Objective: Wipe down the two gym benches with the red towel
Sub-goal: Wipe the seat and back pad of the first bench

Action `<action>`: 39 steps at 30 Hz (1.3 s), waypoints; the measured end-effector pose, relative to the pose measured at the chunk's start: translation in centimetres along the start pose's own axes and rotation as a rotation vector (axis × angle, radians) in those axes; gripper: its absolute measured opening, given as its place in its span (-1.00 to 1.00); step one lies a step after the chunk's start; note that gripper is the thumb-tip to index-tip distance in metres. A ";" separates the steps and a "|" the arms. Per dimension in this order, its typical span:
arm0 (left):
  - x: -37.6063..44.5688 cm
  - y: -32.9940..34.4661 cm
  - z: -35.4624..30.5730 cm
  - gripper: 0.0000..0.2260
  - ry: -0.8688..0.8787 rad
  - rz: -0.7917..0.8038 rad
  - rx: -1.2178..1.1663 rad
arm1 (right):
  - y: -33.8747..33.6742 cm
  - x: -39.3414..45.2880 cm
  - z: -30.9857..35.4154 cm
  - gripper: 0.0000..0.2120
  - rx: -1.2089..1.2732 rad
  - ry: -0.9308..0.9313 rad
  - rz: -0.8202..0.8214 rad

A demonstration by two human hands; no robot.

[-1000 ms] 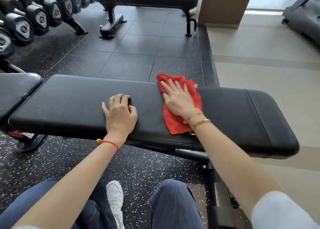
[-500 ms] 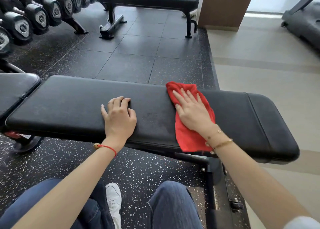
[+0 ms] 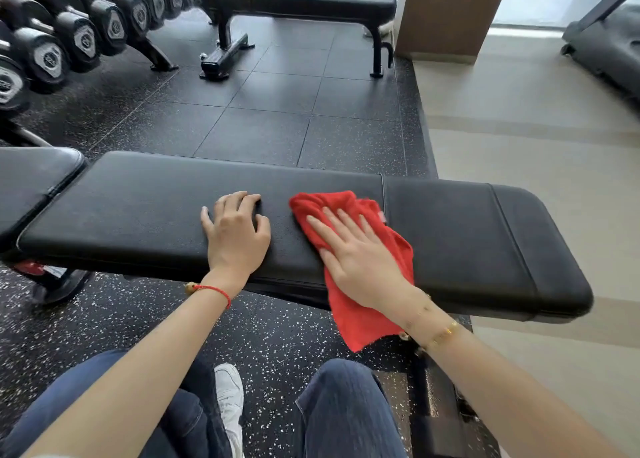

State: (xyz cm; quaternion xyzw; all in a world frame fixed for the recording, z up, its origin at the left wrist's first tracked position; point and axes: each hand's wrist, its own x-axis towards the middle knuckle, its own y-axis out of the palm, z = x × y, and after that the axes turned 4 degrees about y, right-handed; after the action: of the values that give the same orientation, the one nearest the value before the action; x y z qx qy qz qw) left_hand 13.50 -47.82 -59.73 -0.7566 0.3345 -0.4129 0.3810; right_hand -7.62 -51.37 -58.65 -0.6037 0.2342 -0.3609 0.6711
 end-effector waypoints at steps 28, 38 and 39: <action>-2.8 3.4 -11.2 -0.67 0.252 0.180 -0.046 | -3.6 -1.3 -14.8 -0.50 0.027 0.605 -0.023; -3.1 3.4 -10.7 -0.64 0.266 0.168 -0.048 | -3.3 -7.7 -12.5 -0.49 0.020 0.447 -0.051; -3.1 3.4 -10.7 -0.64 0.267 0.173 -0.045 | -3.3 -8.7 -13.0 -0.49 -0.003 0.475 -0.058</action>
State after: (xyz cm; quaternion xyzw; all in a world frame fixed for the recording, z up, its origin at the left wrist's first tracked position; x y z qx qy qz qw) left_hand 2.04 -50.11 -59.82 -0.6717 0.4552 -0.4679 0.3502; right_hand -23.53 -53.04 -58.55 -0.5093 0.3687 -0.5114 0.5858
